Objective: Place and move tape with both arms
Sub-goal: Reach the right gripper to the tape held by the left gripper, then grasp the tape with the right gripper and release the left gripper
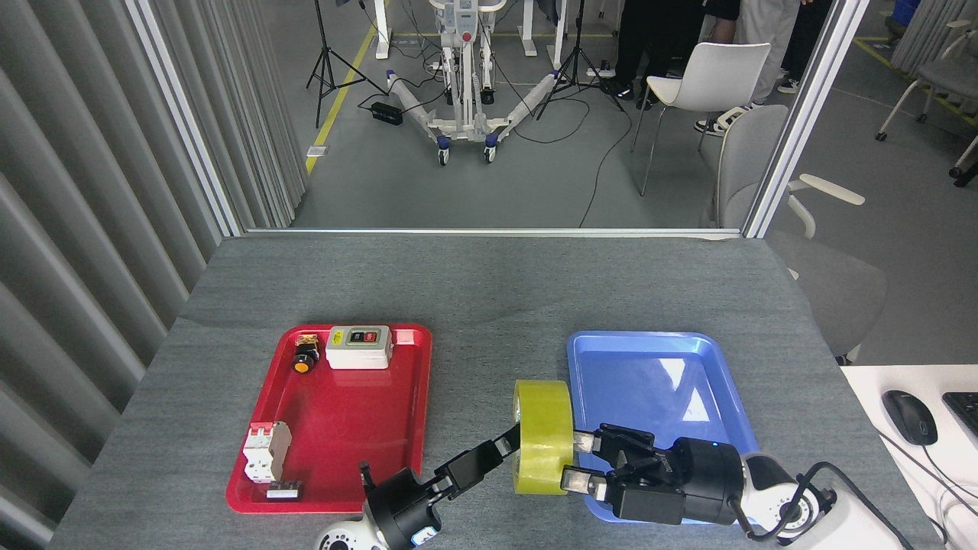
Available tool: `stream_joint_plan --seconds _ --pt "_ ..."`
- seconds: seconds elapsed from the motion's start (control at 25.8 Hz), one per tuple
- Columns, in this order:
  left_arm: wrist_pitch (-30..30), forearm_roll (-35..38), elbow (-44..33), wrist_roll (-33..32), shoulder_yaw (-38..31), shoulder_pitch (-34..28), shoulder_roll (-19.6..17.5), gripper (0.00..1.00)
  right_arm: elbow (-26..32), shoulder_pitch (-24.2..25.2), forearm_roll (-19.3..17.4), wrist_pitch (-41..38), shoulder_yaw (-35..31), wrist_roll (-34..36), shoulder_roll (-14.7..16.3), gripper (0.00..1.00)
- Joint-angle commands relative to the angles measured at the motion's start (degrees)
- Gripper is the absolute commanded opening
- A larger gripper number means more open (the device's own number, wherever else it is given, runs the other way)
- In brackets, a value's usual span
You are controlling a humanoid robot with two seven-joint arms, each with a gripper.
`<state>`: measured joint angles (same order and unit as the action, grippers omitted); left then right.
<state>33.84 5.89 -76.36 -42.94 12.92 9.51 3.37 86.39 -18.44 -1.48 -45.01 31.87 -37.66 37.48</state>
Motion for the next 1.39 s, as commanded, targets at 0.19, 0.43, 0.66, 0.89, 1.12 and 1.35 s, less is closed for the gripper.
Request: stream_joint_plan --seconds 0.19,0.43,0.66,0.89,1.12,1.35 --pt "0.0 0.0 0.1 0.1 -0.1 0.2 0.0 0.0 0.1 -1.3 0.9 0.0 -0.7 0.0 -2.4 0.93" --pt "0.0 0.0 0.2 0.1 -0.2 0.2 0.0 0.0 0.0 -2.0 2.1 0.0 -0.6 0.0 -4.2 0.89" --pt "0.0 0.0 0.3 0.3 -0.2 0.2 -0.2 0.0 0.1 -1.9 2.3 0.0 -0.6 0.0 -5.0 0.76" --pt "0.0 0.0 0.3 0.3 -0.5 0.2 -0.4 0.0 0.1 -1.9 2.3 0.0 -0.8 0.0 -4.6 0.66" --pt "0.0 0.0 0.3 0.3 -0.7 0.3 -0.6 0.0 0.1 -1.2 2.4 0.0 -2.5 0.0 -4.5 0.57" --pt "0.0 0.0 0.2 0.3 -1.3 0.2 -0.8 0.0 0.1 -0.7 2.4 0.0 -2.6 0.0 -4.5 0.44"
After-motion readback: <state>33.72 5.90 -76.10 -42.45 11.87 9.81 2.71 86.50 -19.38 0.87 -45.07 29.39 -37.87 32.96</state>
